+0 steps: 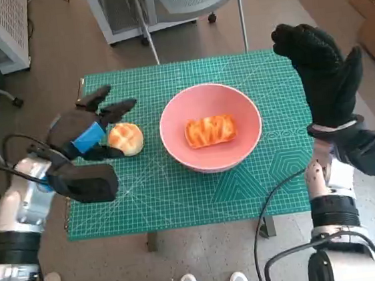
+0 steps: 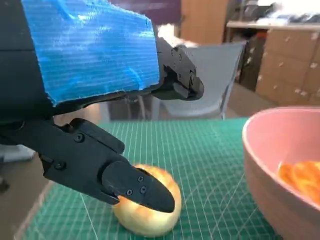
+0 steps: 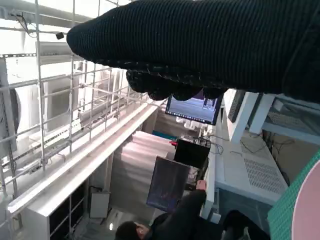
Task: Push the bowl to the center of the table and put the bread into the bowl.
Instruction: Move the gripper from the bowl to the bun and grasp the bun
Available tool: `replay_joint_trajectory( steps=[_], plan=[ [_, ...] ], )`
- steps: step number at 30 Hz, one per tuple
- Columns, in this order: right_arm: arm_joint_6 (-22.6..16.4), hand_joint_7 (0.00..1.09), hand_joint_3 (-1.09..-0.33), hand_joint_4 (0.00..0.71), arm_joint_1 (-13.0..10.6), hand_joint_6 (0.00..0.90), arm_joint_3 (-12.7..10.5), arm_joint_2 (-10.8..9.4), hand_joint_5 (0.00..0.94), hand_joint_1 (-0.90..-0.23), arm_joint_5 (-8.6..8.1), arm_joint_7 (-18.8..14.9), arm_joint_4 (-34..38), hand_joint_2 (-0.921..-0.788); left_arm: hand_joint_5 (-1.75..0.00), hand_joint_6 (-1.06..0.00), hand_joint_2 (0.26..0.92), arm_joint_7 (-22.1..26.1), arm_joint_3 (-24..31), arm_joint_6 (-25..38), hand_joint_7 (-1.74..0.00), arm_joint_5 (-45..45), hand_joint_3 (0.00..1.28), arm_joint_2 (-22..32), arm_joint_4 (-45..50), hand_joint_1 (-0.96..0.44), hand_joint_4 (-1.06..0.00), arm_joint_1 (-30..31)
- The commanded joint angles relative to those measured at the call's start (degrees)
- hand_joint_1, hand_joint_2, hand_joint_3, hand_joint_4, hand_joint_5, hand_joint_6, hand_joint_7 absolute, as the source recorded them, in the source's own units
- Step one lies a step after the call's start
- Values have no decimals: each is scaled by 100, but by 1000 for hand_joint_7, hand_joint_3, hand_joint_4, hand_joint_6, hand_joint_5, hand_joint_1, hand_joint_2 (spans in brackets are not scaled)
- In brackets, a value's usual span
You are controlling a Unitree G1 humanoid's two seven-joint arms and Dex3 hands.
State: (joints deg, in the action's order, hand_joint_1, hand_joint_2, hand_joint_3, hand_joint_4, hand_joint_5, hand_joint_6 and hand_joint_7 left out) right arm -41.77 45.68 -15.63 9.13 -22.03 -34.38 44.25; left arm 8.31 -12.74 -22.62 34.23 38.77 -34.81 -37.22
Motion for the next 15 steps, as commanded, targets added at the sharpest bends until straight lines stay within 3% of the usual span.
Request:
replay_joint_trajectory(
  steps=[1, 15],
  plan=[
    [77, 11, -613, 257, -22, 379, -35, 56, 4, -640, -67, -120, 127, -921, 0, -376, 815, -155, -206, -29, 0, 118, 3, -174, -610, -492, -124, -315],
    [4, 10, -609, 264, -37, 381, -60, 157, 5, -627, -10, -154, 130, -921, 0, -347, 814, -559, -665, -168, 0, 225, 0, -718, -2435, -433, -115, -1076]
  ],
)
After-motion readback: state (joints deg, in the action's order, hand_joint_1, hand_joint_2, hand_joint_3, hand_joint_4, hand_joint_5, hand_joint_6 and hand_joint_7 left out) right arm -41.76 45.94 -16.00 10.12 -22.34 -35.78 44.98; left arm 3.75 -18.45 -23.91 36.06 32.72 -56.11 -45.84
